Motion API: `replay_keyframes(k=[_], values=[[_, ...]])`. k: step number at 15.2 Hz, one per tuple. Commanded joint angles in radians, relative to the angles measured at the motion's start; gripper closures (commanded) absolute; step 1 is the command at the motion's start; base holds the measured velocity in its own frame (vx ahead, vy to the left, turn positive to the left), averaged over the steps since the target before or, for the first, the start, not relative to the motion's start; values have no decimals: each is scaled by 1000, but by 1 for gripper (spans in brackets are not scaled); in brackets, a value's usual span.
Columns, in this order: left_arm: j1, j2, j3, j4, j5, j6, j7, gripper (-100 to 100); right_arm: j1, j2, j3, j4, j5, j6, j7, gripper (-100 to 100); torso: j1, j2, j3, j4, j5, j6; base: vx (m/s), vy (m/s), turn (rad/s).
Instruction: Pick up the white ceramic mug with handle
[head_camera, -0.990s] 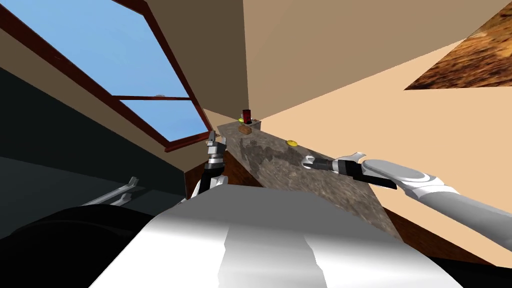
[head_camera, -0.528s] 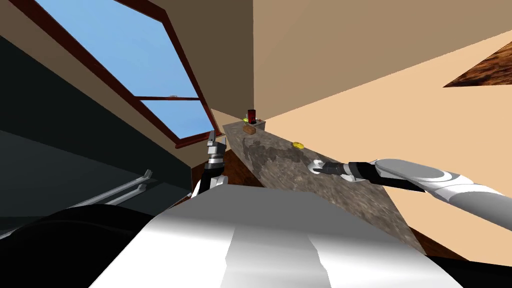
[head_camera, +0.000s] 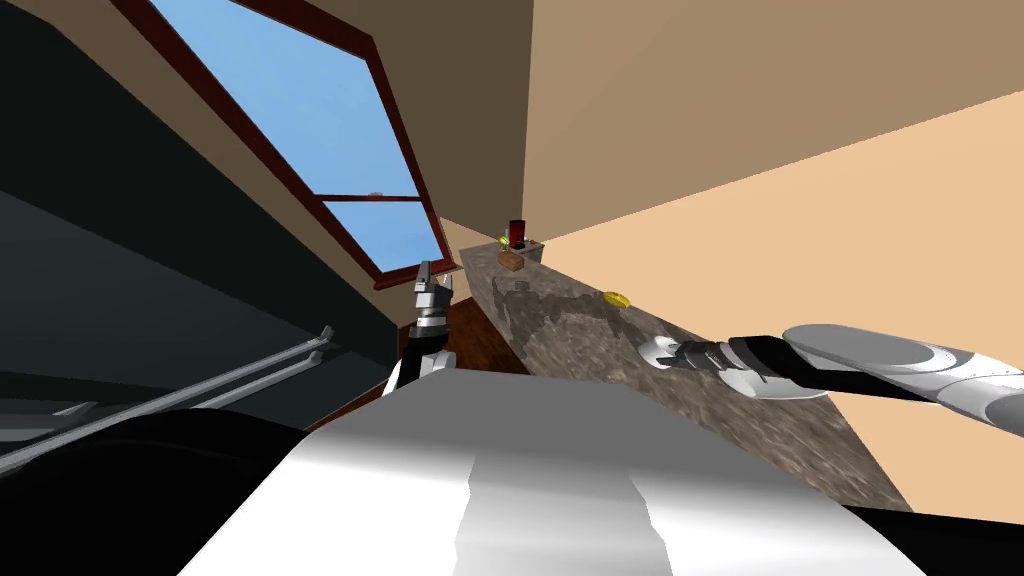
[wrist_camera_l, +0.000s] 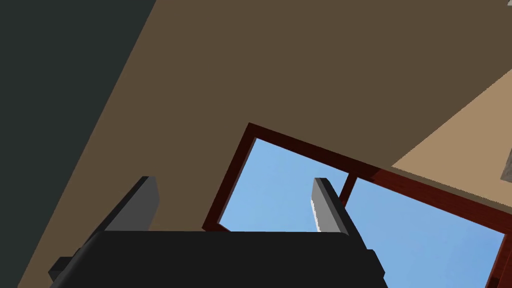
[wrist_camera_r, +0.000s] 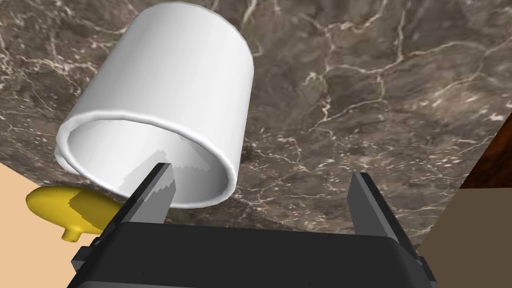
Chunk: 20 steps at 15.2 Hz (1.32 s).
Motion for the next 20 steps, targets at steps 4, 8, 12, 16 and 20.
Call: replay_keyframes(k=[4,8,12,16,20], values=[[0,0,0,0,0,0,0,0,7,-36,70,73,64,-56,-20,-100,-1,0,0,0,0,-1,50,34,159],[0,0,0,0,0,0,0,0,30,-54,108,95,92,-80,-32,-100,0,0,0,0,0,-1,57,40,97],[0,0,0,0,0,0,0,0,35,-4,107,114,83,-42,2,-100,-3,3,2,1,-1,0,12,4,54],[0,0,0,0,0,0,0,0,41,-3,105,117,78,-39,8,100,-3,5,3,1,-1,0,-1,-2,9],[0,0,0,0,0,0,0,0,28,-33,97,100,79,-63,-13,100,-4,5,3,2,-2,1,0,1,-16]])
